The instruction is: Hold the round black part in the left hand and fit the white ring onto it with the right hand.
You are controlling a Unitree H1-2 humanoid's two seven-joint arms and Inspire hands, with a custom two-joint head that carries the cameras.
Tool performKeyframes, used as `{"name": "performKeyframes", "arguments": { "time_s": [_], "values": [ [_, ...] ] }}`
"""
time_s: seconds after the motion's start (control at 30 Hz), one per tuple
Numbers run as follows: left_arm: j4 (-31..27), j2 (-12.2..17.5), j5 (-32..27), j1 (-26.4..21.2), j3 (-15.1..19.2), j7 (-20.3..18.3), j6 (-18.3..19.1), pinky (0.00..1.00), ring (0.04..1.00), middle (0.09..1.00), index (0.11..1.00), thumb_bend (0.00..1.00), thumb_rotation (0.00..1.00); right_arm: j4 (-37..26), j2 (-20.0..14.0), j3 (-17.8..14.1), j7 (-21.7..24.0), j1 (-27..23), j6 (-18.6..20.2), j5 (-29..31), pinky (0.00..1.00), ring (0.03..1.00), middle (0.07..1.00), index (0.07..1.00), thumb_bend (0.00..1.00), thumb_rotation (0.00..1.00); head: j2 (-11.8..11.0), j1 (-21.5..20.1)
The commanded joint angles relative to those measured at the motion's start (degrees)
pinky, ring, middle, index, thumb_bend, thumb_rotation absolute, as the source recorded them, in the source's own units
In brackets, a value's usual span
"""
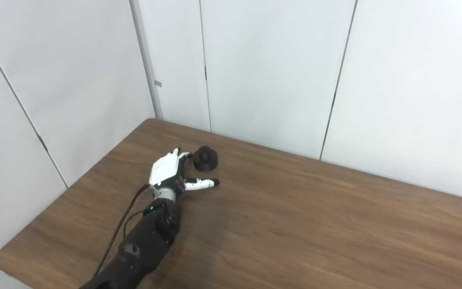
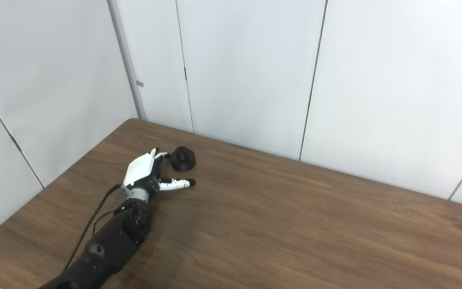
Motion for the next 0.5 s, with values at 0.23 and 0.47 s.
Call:
{"name": "performKeyframes", "arguments": {
  "time_s": [0.23, 0.47],
  "values": [
    [7.9, -0.5, 0.5, -3.8, -3.0, 2.7, -6.7, 1.00, 1.000, 1.000, 0.765, 1.00, 0.19, -2.6, -1.7, -1.9, 0.2, 2.0, -1.0, 2.0, 1.00, 1.000, 1.000, 0.985, 0.63, 0.65, 0.6, -0.6],
    [11.2, -1.3, 1.2, -4.4, -3.8, 7.4, -7.5, 1.00, 1.000, 1.000, 0.708, 0.94, 0.08, -3.1, -1.9, -2.6, 0.1, 2.8, -0.7, 2.3, 1.00, 1.000, 1.000, 0.980, 0.64, 0.65, 0.9, -1.2]
  ]
}}
